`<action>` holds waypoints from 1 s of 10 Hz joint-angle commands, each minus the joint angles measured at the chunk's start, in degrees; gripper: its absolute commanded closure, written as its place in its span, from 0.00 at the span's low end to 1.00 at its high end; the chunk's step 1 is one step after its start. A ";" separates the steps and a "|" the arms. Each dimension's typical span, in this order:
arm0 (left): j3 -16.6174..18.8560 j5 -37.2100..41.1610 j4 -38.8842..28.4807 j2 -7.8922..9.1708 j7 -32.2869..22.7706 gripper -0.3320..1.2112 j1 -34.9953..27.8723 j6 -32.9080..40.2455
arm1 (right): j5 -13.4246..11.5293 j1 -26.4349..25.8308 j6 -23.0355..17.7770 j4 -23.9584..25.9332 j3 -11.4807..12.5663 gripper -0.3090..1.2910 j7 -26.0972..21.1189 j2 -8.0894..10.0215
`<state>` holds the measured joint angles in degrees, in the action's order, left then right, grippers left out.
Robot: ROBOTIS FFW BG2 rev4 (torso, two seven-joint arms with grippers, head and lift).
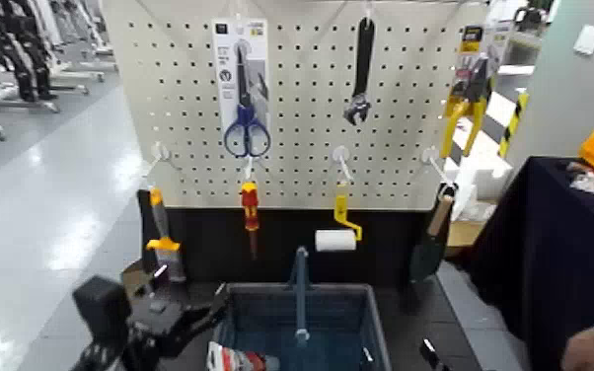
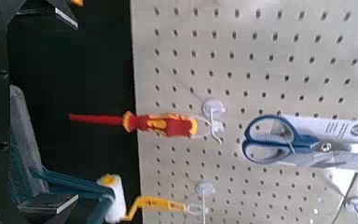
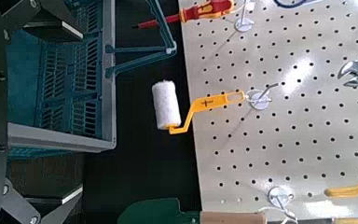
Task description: Put the red glue tube into the crate.
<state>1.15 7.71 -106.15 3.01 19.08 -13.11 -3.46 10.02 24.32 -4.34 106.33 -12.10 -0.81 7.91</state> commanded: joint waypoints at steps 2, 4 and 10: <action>0.00 -6.48 4.81 -9.43 -8.97 0.26 -10.97 17.34 | -1.32 1.70 -1.38 0.72 0.68 0.29 -0.77 0.44; -1.94 -6.83 2.44 -8.55 -15.82 0.28 -14.13 17.78 | -2.46 2.84 -1.73 1.78 0.41 0.29 -3.58 0.70; -6.77 -4.72 -0.11 -1.96 -20.92 0.30 -14.75 15.50 | -5.19 3.02 -1.20 2.83 0.59 0.30 -3.49 -0.09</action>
<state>-5.59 3.00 -106.22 1.07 -1.82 -27.89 12.19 5.18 27.28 -5.89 108.99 -11.60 -4.30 8.03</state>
